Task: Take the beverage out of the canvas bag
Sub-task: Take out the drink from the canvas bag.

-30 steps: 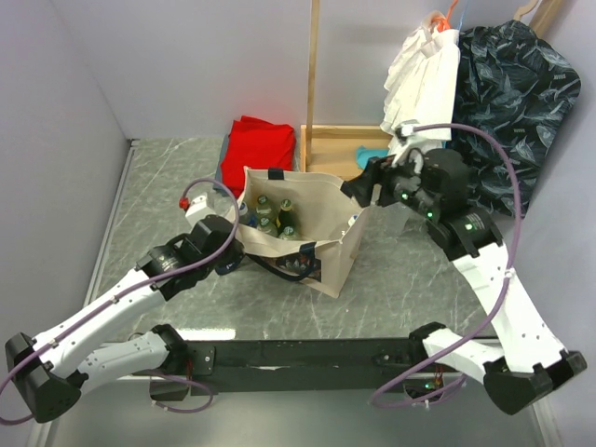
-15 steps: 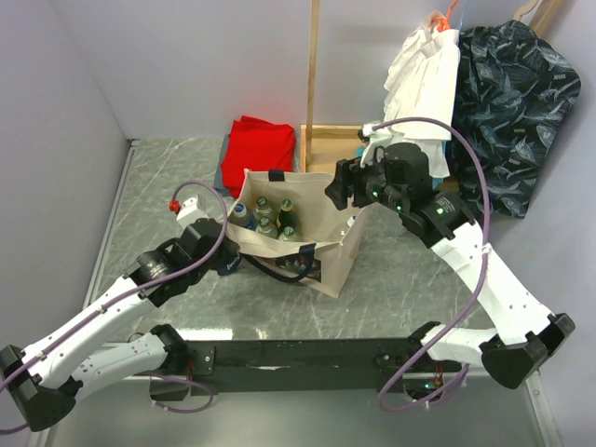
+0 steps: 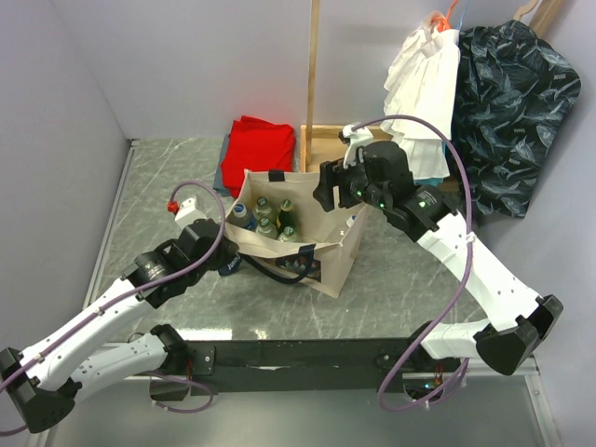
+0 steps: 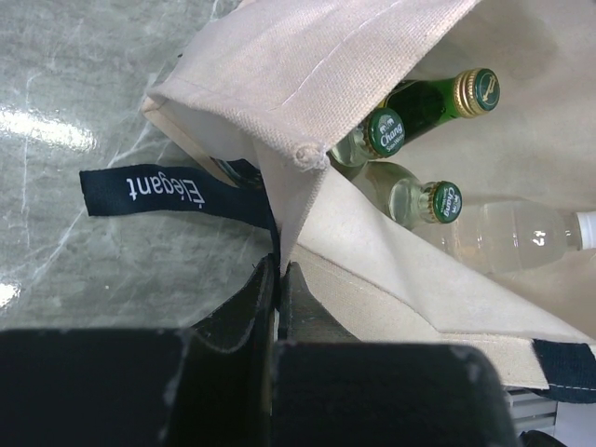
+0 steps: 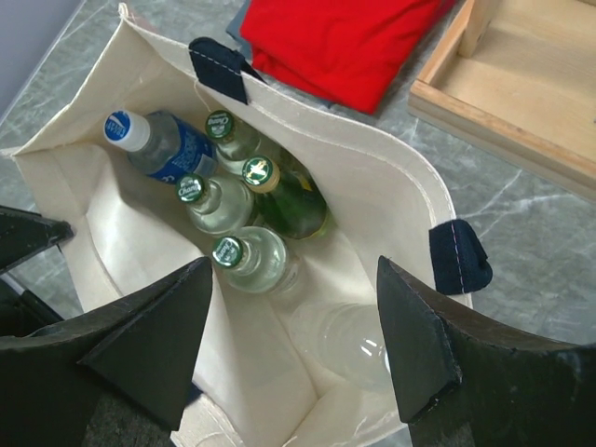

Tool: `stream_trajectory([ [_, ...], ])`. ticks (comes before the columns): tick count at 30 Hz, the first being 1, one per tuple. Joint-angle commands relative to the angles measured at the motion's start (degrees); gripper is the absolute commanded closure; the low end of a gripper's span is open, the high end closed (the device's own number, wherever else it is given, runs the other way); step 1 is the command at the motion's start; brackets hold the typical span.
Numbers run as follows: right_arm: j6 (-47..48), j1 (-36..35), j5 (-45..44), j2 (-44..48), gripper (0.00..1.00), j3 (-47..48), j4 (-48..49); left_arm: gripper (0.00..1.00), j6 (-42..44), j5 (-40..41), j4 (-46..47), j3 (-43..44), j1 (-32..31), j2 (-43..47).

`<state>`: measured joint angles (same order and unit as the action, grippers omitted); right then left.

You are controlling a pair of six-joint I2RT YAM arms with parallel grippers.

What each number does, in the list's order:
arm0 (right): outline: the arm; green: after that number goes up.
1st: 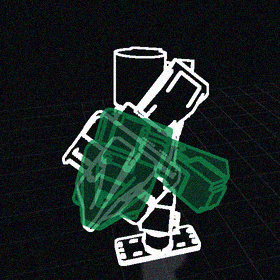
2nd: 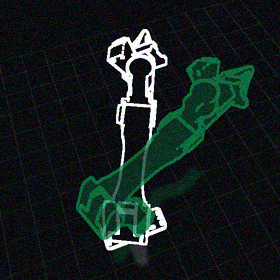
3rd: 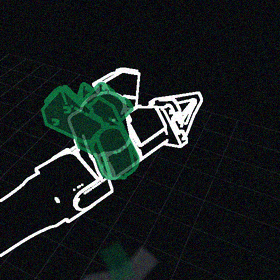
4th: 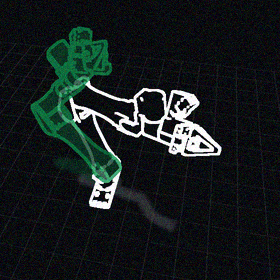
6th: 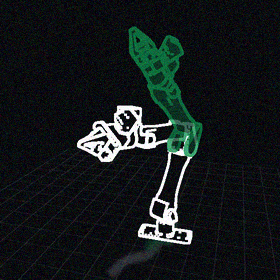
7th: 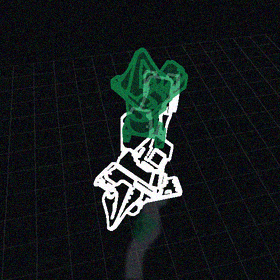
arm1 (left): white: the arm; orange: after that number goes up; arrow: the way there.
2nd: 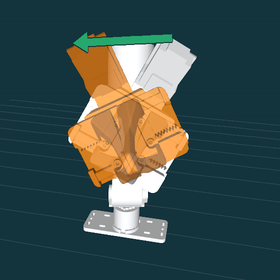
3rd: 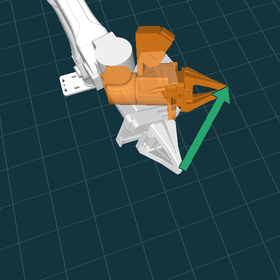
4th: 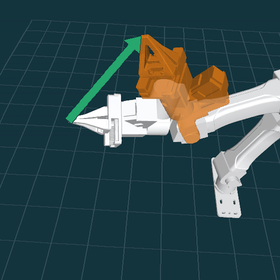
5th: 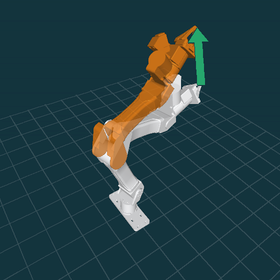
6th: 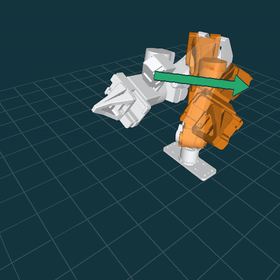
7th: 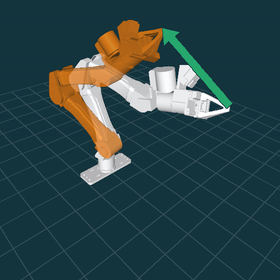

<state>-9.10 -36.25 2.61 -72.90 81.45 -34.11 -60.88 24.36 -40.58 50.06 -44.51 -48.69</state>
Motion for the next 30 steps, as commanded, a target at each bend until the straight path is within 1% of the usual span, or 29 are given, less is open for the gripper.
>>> stream_trajectory([
  [1,0.2,-0.8,-1.4,-1.4,0.22,3.5,0.4,0.99,0.9,1.5,-4.8,1.1,-0.3,1.1],
  [6,-0.2,-1.2,-2.5,-2.7,0.23,5.2,-0.7,0.99,1.6,0.6,-3.4,1.1,-0.3,1.4],
  [7,-0.3,-1.4,-4.4,-2.7,0.22,5.4,-0.6,0.99,1.6,0.8,-3.5,1.3,-0.3,1.4],
  [9,-0.2,-1.4,-4.9,-2.8,0.22,5.7,-0.8,0.99,1.5,0.8,-4.0,1.5,-0.3,1.2],
  [19,-0.5,-1.4,-4.5,-4.2,0.22,6.7,-0.8,0.99,1.3,1.1,-4.1,1.3,-0.3,3.1],
  [22,-0.5,-1.3,-4.1,-4.4,0.22,6.6,-0.4,0.99,0.6,2.2,-6.3,2.0,-0.2,2.9],
  [23,-0.5,-1.4,-3.8,-4.3,0.22,6.2,-0.1,0.92,0.3,2.5,-6.9,1.9,-0.3,2.9],
  [24,-0.5,-1.3,-3.5,-4.3,0.22,6.0,0.4,0.89,-0.1,3.0,-7.8,1.9,-0.2,3.2],
  [26,-0.4,-1.5,-3.1,-4.8,0.21,6.3,0.4,0.96,-0.2,3.1,-7.7,1.4,-0.3,4.4],
  [27,-0.6,-1.4,-3.1,-5.1,0.21,6.5,0.3,0.94,-0.2,3.1,-7.2,1.2,-0.3,4.7],
  [28,-0.6,-1.5,-2.9,-5.2,0.22,6.5,0.3,0.89,-0.2,3.1,-7.1,1.1,-0.3,4.9],
  [29,-0.6,-1.5,-2.8,-5.4,0.21,6.5,0.4,0.90,-0.2,3.0,-7.0,1.0,-0.3,5.4],
  [30,-0.7,-1.5,-2.8,-5.5,0.21,6.5,0.4,0.95,0.1,2.9,-6.7,1.0,-0.3,5.5],
])
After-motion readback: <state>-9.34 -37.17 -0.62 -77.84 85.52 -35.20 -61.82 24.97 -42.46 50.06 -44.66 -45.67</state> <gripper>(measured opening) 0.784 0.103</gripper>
